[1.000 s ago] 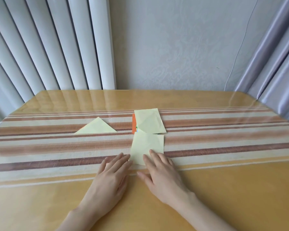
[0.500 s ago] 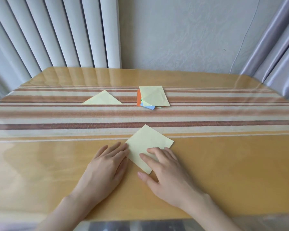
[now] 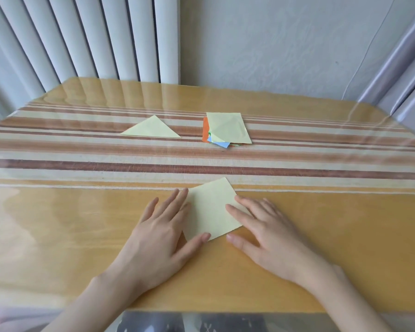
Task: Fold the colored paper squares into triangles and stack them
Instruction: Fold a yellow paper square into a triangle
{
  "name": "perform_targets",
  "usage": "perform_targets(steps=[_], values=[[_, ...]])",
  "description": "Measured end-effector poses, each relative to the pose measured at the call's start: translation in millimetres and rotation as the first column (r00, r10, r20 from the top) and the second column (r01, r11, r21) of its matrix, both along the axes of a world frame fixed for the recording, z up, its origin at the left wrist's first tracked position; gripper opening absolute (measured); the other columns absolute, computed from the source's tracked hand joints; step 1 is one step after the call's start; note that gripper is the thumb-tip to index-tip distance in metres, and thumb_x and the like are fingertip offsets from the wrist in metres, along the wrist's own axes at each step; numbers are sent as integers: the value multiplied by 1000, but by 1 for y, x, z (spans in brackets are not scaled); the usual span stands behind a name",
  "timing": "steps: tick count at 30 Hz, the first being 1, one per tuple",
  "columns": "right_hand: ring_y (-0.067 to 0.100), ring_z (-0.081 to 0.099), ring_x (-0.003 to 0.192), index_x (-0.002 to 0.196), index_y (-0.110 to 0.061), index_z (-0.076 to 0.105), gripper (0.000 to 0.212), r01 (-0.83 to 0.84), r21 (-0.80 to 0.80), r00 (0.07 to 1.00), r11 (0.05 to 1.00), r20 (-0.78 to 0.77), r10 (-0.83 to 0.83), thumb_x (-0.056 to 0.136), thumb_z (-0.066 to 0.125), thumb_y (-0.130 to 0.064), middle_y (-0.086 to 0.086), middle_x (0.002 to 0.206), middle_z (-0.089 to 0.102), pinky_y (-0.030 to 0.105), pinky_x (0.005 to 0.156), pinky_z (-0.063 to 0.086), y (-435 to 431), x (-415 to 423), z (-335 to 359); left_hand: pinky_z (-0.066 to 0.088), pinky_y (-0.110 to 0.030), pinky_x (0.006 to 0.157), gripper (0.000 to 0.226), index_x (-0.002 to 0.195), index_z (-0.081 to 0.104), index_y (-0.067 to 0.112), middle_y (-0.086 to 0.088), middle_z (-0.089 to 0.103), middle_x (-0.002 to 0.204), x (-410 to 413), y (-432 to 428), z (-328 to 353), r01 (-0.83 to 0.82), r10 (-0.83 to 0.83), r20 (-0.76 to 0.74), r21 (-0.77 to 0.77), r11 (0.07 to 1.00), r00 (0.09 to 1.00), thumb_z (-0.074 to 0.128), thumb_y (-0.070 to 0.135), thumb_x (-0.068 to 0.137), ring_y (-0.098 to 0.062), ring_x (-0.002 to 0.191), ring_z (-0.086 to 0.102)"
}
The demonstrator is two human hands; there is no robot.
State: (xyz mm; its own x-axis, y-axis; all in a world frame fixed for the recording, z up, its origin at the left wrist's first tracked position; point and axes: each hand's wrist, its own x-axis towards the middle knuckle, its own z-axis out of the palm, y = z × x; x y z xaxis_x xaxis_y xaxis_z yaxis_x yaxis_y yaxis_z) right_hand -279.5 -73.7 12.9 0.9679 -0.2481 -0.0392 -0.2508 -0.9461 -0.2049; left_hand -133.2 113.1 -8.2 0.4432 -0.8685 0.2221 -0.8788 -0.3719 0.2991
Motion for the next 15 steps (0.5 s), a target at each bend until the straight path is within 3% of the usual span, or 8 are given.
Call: perform_targets(steps=[3,5,8,10,12,15], values=[[18,35,119,138,-27,48,65,38,-154,994,987,106,-22,96,11,-61,-1,123,49,33,116,14,28,-7,-3,32,-37,109,70,136,53,23,4,44,147,-7,6,1,144,-146,84,26,989,986,30,72,92,-10,133,43],[16,38,113,136,-26,51,61,18,-91,989,996,145,-5,98,14,-58,-4,111,47,35,114,9,35,-10,-4,38,-37,105,58,128,58,29,10,53,139,-5,8,1,173,-172,66,-6,985,983,33,68,93,-8,128,48],[3,26,124,140,-33,46,64,-106,194,990,975,109,86,92,21,-67,-15,124,37,28,117,3,21,-8,4,32,-26,108,52,125,60,32,16,55,130,11,7,-1,187,-191,-46,-82,979,981,37,66,92,-5,121,51],[-4,-1,140,146,-36,32,69,-181,189,982,965,81,168,87,27,-70,-22,153,11,22,117,-2,4,0,7,32,-31,109,52,125,60,33,17,53,125,25,6,-2,235,-247,-117,-105,966,962,41,66,90,1,118,49],[-10,-22,137,150,-36,13,79,-233,157,971,960,-11,238,82,29,-72,-24,155,-14,18,114,-12,-7,9,5,34,-37,109,48,124,61,31,14,55,124,36,7,-2,326,-332,-75,-82,942,940,43,62,92,4,120,46],[-13,-13,139,149,-36,20,82,-260,187,965,947,25,260,78,29,-77,-23,156,0,19,116,-9,-11,16,-4,31,-35,110,42,112,69,21,8,66,116,41,7,1,404,-393,119,-91,910,912,37,46,101,-6,118,56]])
